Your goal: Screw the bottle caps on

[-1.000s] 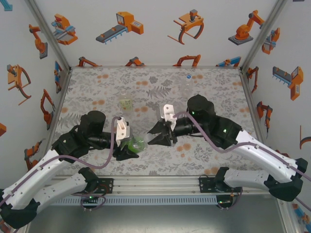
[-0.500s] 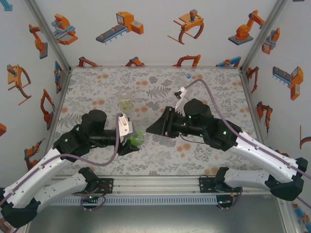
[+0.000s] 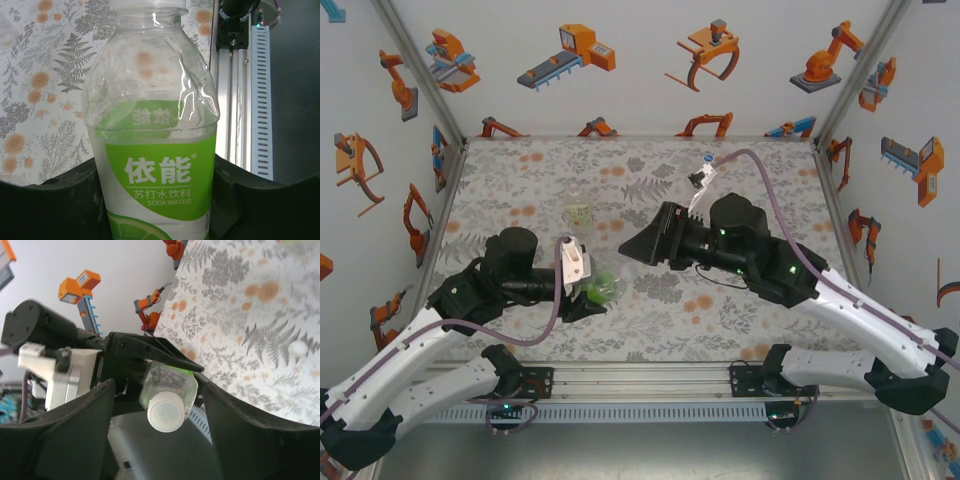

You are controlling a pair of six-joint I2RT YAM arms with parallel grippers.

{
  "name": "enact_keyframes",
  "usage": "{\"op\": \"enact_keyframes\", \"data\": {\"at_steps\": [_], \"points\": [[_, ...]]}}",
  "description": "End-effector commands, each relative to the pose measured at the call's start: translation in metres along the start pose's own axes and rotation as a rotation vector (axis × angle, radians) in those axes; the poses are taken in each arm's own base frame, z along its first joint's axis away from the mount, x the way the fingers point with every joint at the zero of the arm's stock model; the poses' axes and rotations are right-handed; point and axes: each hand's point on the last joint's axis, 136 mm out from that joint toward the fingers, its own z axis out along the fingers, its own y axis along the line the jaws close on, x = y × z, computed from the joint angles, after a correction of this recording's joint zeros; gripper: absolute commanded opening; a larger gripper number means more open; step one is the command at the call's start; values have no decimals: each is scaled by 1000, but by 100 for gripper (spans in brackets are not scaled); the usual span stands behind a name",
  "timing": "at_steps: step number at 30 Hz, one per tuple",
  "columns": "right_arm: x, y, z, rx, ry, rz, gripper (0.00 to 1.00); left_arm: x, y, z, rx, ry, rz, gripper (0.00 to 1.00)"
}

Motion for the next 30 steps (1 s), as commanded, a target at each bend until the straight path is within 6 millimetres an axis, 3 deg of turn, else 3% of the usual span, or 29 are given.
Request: {"op": "enact_keyframes", "data": {"at_steps": [1, 5, 9, 14, 20, 30], "points": [[-19, 41, -27, -164, -93, -310, 70, -9, -12, -4, 63, -36, 29, 0], [0, 53, -37, -269, -39, -628, 67, -10, -17, -3, 91, -40, 25, 0], [35, 59, -47, -409, 54, -961, 66, -11, -23, -3, 134, -37, 27, 0], [67, 63, -60, -581, 173, -1215, 64, -11, -31, -6, 178, -25, 24, 0], [84, 64, -56, -684, 240, -1265, 50, -11, -37, -5, 214, -30, 17, 0], [88, 58, -39, -683, 252, -1239, 49, -13, -38, -7, 218, -32, 28, 0]]}}
